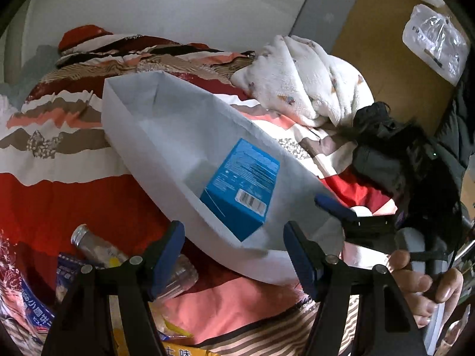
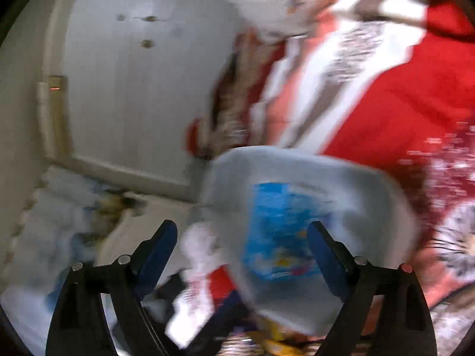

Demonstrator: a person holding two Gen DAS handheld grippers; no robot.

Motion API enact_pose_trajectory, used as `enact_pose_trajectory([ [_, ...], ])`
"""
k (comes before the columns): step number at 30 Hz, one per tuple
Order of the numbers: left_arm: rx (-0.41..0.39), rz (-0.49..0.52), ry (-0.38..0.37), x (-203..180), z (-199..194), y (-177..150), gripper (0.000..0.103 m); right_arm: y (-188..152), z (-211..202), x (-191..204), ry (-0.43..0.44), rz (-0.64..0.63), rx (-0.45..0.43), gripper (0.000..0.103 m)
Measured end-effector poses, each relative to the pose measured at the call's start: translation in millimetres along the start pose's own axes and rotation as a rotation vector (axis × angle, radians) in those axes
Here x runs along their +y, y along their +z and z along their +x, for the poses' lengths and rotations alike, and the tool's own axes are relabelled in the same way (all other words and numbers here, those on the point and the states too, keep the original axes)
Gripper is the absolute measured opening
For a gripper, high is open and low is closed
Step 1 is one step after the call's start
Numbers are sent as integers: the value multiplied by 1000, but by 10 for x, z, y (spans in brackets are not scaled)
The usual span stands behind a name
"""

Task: Organize objects

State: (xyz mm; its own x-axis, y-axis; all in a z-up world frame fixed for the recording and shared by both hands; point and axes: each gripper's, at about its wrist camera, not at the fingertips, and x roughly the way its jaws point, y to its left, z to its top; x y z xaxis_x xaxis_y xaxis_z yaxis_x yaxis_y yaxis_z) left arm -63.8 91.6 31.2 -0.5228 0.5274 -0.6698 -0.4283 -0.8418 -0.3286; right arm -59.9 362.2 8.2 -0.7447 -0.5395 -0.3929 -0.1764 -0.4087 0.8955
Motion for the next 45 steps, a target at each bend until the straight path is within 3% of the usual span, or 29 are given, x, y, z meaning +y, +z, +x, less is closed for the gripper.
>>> enact_pose_trajectory([
  [6,21,3,-3,-33,68,-6,67,-39,-64,-73,-204,-22,22,60],
  [8,21,9,-1,-49,60,-8,67,-74,-64,-40,-302,-52,28,41],
  [11,19,12,2,-51,44,-13,67,-113,-76,-58,-434,-95,41,24],
  [13,14,9,0,-42,18,-12,67,-155,-63,-39,-486,-139,43,15],
  [16,5,4,-6,-31,-25,-17,67,-230,-91,28,-508,-199,58,12],
  [19,-2,2,-5,-17,-66,-12,67,-294,-141,56,-479,-206,84,12],
  [23,-10,-7,3,32,-130,-6,67,-352,-223,87,-538,-211,69,11],
  [25,-15,-16,7,70,-162,3,67,-364,-275,107,-512,-204,74,12],
  [27,-27,-27,12,107,-202,10,67,-379,-369,195,-494,-225,41,18],
  [29,-39,-35,15,133,-239,18,67,-376,-451,300,-475,-250,-8,41],
  [31,-52,-46,18,175,-291,18,67,-389,-556,442,-439,-286,-65,52],
  [34,-67,-55,18,215,-339,29,67,-407,-663,615,-374,-317,-123,60],
  [36,-78,-68,16,255,-363,33,67,-370,-532,679,-323,-307,-103,66],
  [38,-81,-73,15,264,-365,42,67,-320,-197,673,-307,-267,2,66],
  [41,-78,-61,40,284,-352,47,67,-292,322,565,-413,-223,117,66],
  [43,-76,-57,60,308,-348,45,67,-239,623,423,-526,-180,113,66],
  [44,-75,-59,63,323,-350,45,67,-198,763,342,-561,-156,106,80],
  [45,-73,-63,62,339,-354,44,67,-138,896,258,-501,-118,110,81],
])
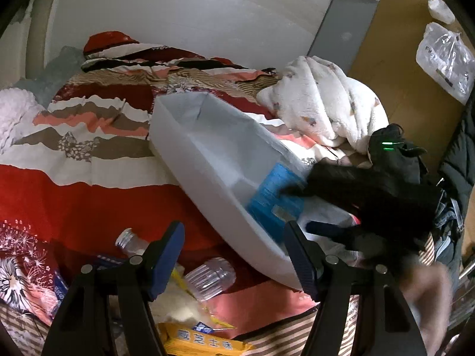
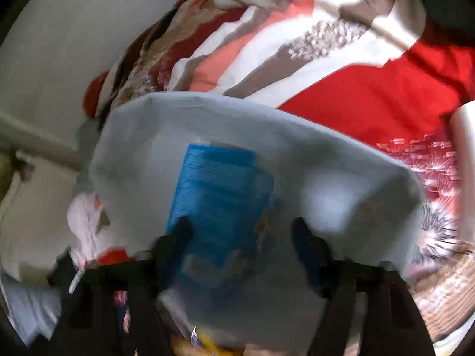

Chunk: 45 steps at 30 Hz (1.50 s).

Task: Organize objects

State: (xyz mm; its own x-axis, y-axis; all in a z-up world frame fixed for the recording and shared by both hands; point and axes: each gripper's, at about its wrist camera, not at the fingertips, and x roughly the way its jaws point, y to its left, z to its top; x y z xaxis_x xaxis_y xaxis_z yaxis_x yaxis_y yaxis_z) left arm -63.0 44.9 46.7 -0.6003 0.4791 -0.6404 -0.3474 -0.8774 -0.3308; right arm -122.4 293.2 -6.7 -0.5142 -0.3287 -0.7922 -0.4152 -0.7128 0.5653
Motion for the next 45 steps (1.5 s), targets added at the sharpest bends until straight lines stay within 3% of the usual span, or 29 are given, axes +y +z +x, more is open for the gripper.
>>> enact_pose_trajectory([
  [1,2,-1,-3,14,-7,0,67,54,156,-29,149,42,54,77],
  [2,1,1,-4,21,-24,0,67,64,249,-66,300,80,99,62],
  [4,-11,-2,-4,40,-65,1,67,53,264,-107,635,132,109,52],
  [5,-17,-9,-8,49,-82,4,67,56,153,-78,693,106,64,52],
  [7,-30,-27,-30,67,-123,9,67,47,-138,29,560,-17,-59,56],
  [9,-37,-25,-36,66,-145,9,67,-12,-328,126,363,-114,-131,61],
  [11,-38,-21,-24,63,-149,6,67,-76,-332,125,210,-133,-92,61],
  [14,-33,-26,-15,68,-132,2,67,-154,-189,21,79,-99,2,59],
  [17,-28,-23,-3,72,-120,4,67,-207,-91,-26,-85,-128,40,49],
  [19,-27,-27,3,78,-121,8,67,-245,-103,-6,-160,-133,41,49],
  [23,-26,-30,3,84,-123,11,67,-324,-214,167,-215,-192,19,50],
  [27,-30,-28,8,83,-140,11,67,-334,-409,299,-136,-229,-69,50],
  [31,-65,-14,27,64,-233,23,67,-442,-742,381,-65,-323,-253,50],
  [34,-126,0,56,36,-369,16,67,-537,-997,383,80,-461,-465,51],
  [36,-168,5,91,18,-459,-3,66,-730,-1192,387,173,-571,-584,63],
  [37,-180,11,122,8,-495,-13,58,-815,-1245,436,204,-621,-627,76],
  [38,-190,17,179,-6,-533,-37,55,-876,-1254,451,212,-657,-643,79],
  [39,-197,20,225,1,-564,-67,50,-905,-1218,495,202,-691,-635,79],
  [42,-201,-7,286,87,-616,-217,39,-940,-1029,559,129,-773,-499,79],
  [45,-180,-32,339,205,-576,-298,38,-1033,-760,603,51,-866,-352,79],
])
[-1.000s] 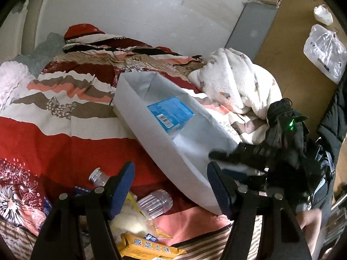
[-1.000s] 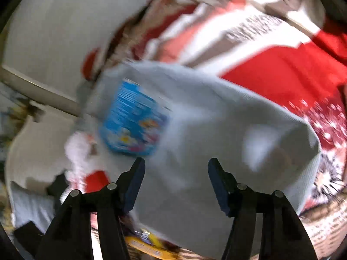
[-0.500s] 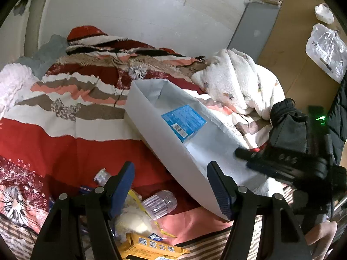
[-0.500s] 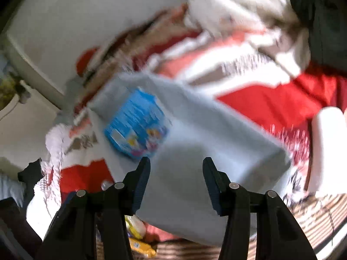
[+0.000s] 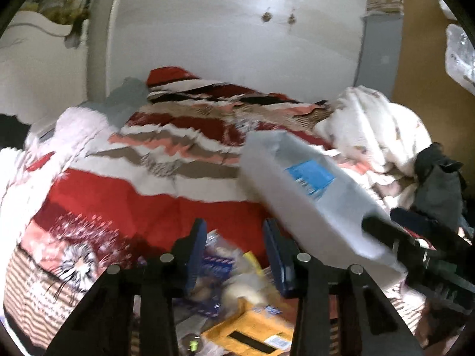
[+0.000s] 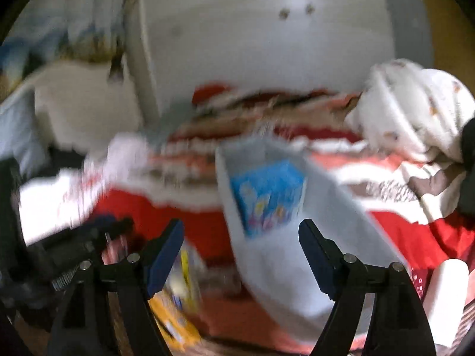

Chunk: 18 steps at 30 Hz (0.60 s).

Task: Organize objects
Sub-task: 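Move the right gripper over to the pile of snacks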

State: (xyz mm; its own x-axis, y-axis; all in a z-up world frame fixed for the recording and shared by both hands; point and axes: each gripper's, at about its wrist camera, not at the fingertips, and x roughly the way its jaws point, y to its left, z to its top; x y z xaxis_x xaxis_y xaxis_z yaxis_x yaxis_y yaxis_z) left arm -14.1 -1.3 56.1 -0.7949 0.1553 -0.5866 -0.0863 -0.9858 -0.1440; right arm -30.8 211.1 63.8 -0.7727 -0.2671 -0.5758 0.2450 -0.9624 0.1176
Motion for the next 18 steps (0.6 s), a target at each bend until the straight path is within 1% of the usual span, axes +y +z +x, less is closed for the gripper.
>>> enact_pose_trajectory([
  [1,18,-4,17,27,39,0,38,-27,92,34,20,-23,61,78],
  [3,41,-34,17,107,80,-15,38,-76,175,132,68,-56,129,78],
  [5,57,-76,-6,182,120,-28,38,-148,269,217,105,-84,160,78],
  [6,72,-105,-15,239,156,-33,38,-177,302,252,113,-87,178,78],
  [8,86,-125,-12,290,197,-63,38,-203,379,314,115,-89,209,78],
  [11,105,-118,55,345,248,-102,38,-230,481,370,109,-99,253,78],
  [12,107,-112,79,359,259,-110,38,-240,493,396,102,-109,263,78],
  [14,112,-111,91,378,269,-111,38,-264,469,482,75,-149,270,78],
  [16,113,-125,72,402,266,-108,38,-261,424,531,50,-187,253,77],
  [18,108,-129,63,413,254,-97,38,-223,336,536,47,-198,216,76],
])
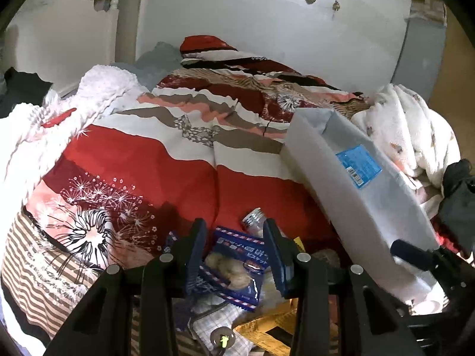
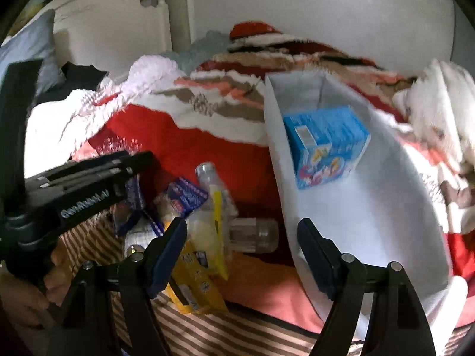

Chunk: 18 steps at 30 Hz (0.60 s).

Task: Organize objects
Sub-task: 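Move the right gripper over to the pile of snacks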

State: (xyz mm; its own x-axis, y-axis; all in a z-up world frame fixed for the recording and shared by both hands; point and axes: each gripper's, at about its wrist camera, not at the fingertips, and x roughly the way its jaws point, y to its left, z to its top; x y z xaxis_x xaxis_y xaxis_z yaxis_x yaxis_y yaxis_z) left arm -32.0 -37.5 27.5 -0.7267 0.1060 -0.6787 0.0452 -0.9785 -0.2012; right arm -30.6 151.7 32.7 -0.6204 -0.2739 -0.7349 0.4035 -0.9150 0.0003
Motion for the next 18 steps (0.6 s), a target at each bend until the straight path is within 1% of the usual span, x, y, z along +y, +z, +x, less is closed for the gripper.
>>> enact_pose_trajectory([
  [3,-12,4,2,19,-5,15,38,40,-165,-3,25,3,-79,76],
  [4,-13,3,-1,26,-4,18,38,54,-202,3,49,3,-93,76],
  [6,-12,-6,-14,51,-12,21,38,56,-200,23,112,5,-87,76],
  [7,-11,-10,-17,61,-13,23,38,54,-185,29,139,5,-73,76],
  [9,-4,-18,-17,88,-10,27,38,52,-105,70,163,-5,-38,76],
  [15,33,-27,-4,143,45,19,39,-7,188,176,189,-19,77,76],
  [18,37,-30,-3,152,49,12,39,-62,324,208,192,-29,137,76],
])
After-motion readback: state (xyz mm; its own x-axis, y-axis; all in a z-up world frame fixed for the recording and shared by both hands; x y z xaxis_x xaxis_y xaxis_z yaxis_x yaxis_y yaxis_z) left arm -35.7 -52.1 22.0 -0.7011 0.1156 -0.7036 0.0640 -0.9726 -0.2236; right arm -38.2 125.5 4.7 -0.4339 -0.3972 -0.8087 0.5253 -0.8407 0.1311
